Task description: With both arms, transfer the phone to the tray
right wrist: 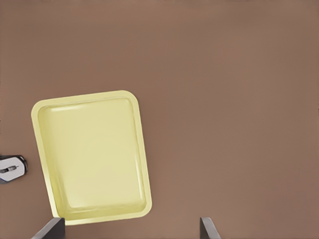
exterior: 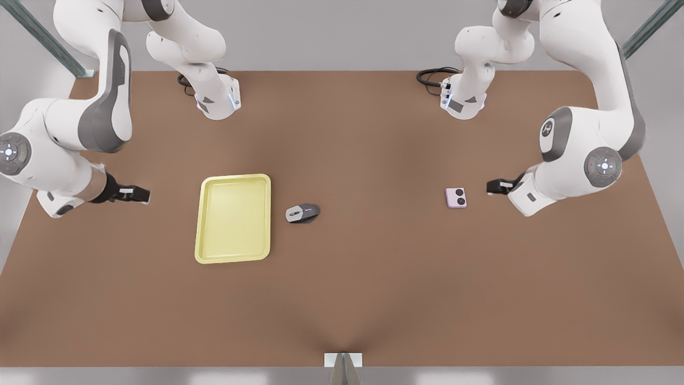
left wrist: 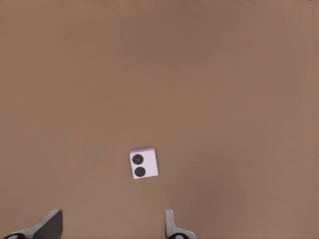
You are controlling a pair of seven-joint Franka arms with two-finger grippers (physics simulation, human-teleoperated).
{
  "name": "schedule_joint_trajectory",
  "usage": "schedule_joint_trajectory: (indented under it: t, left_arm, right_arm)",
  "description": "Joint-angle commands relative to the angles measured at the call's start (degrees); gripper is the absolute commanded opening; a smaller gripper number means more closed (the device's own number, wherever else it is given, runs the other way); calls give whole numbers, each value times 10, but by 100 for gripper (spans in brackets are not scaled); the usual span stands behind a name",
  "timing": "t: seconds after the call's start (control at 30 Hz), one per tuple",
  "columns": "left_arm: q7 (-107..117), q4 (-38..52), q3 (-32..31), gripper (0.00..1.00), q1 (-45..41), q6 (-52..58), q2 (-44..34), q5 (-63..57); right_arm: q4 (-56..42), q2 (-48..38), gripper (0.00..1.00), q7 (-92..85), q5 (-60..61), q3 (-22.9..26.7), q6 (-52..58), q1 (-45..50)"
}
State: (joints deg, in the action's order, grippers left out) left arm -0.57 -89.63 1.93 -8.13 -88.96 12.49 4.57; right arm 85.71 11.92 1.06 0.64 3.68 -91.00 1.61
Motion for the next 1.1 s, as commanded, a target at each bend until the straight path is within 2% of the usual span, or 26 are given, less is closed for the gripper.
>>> schedule_joint_trajectory:
  t: [0.0,0.03,0.1,0.13,0.2,0.27,0.3,0.37,0.43,0.53,0.6,1.07]
  left_arm:
    - [-1,3,0,100,2,-68,5,5]
    - [10,22,-4,100,-1,-61,6,2]
    - [21,-29,4,100,-5,-53,4,-1]
    - [21,-77,15,100,-3,-102,35,0]
    - [22,-85,14,100,-7,-152,82,1]
    - [56,-167,10,100,-41,-257,65,1]
    - [79,-178,10,100,-59,-271,64,1]
    - [80,-259,11,100,-60,-379,61,0]
    - [77,-286,12,100,-59,-438,87,-1]
    - [73,-306,15,100,-59,-484,84,-1]
    - [73,-379,15,100,-59,-597,65,-1]
    - [72,-464,14,100,-53,-583,33,-1]
  right_arm:
    - [0,0,100,14,1,0,-73,0]
    - [-1,2,100,14,1,0,-73,1]
    - [-3,4,100,14,2,0,-74,0]
    - [-4,4,100,14,2,0,-74,0]
    - [-4,5,100,14,3,0,-74,0]
    - [-5,5,100,14,3,0,-74,1]
    - [-16,13,100,14,4,0,-74,1]
    - [-16,13,100,14,3,0,-74,1]
    - [-16,13,100,13,3,0,-72,1]
    - [-16,13,100,13,3,0,-72,1]
    - [-16,13,100,13,3,0,-73,0]
    - [-18,15,100,12,4,0,-72,0]
